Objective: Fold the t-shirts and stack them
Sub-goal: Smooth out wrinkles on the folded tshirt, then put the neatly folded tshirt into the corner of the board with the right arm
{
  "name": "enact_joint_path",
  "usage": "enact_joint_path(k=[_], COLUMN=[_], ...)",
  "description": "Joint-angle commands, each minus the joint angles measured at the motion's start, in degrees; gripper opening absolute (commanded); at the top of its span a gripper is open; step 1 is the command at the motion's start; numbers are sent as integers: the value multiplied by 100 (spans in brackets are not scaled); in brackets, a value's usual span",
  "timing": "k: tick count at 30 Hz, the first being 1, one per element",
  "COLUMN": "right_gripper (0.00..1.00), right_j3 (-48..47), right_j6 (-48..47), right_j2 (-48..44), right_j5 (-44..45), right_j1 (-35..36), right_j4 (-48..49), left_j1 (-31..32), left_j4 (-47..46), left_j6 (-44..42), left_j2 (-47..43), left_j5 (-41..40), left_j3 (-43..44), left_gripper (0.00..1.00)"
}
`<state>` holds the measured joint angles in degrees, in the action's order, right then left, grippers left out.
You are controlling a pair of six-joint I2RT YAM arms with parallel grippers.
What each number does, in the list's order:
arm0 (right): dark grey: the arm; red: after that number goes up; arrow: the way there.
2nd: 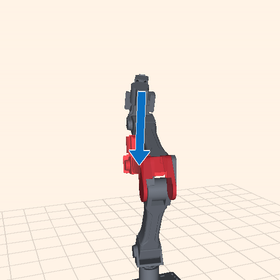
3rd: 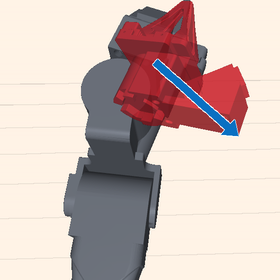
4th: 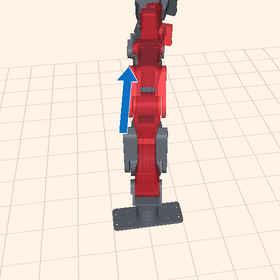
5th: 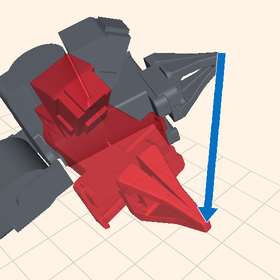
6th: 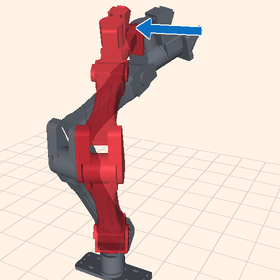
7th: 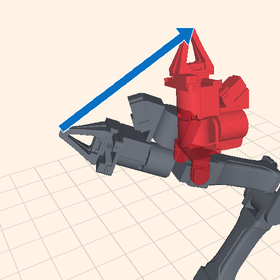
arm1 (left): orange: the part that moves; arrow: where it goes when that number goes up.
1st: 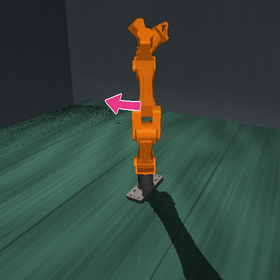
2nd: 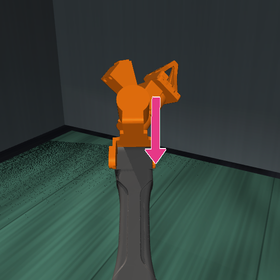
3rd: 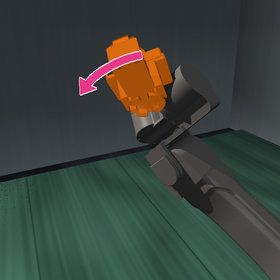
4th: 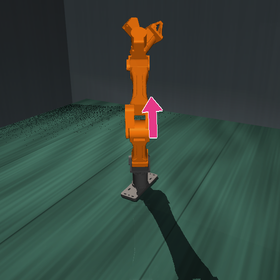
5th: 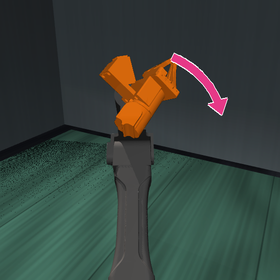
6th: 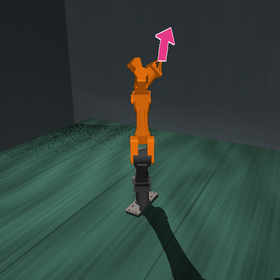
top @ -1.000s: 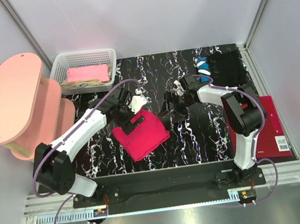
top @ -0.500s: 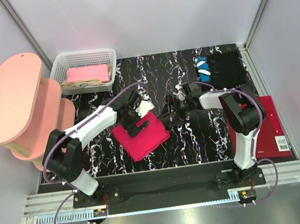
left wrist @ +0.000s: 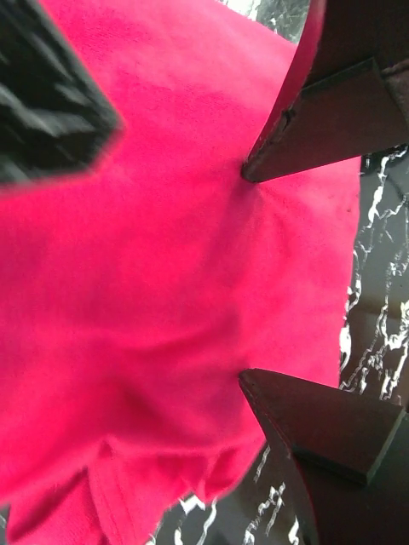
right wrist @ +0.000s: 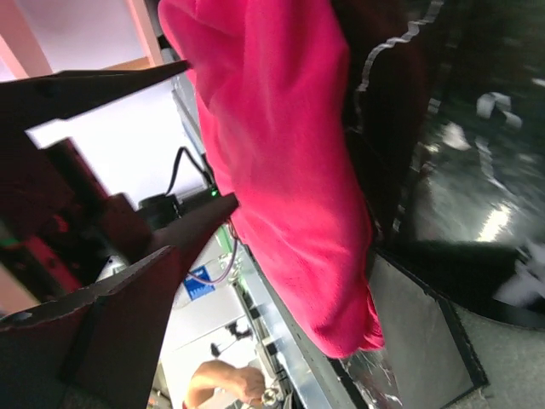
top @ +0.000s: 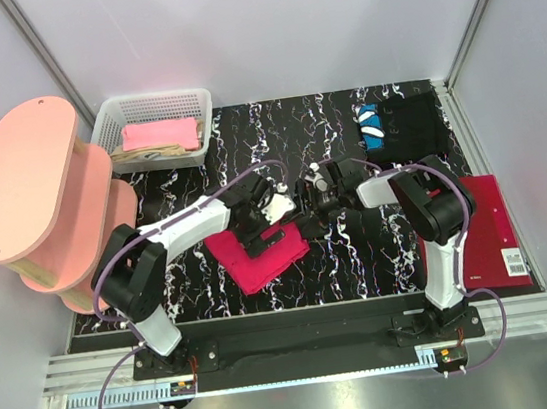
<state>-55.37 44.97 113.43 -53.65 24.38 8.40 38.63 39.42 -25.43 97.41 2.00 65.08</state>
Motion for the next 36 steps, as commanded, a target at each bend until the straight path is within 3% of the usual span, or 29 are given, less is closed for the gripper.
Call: enact_joint_path(k=[1,17,22,27,36], right_gripper=[100,100,100,100,86], right_j3=[36,-615,-405,-229,-96], right_j6=[-59,855,1487,1611,1681], right_j2=[540,1243,1243,1191,1226], right_j5=[584,206,39,30,-5], right_j1=[277,1024,1112,1192,1201], right_j4=[-137,741,1574,1726,1717], left_j1=[118,118,74,-75,-198], left_j4=[-584,-980,-1312,-1963,-2728], left_j6=[91,372,539,969,1181], left_j2=[112,244,-221,-942,-1628], left_j5=[-112,389,564,635,600], left_j3=[-285,-575,-794,-1478,-2078], left_gripper=[99,99,99,99,99])
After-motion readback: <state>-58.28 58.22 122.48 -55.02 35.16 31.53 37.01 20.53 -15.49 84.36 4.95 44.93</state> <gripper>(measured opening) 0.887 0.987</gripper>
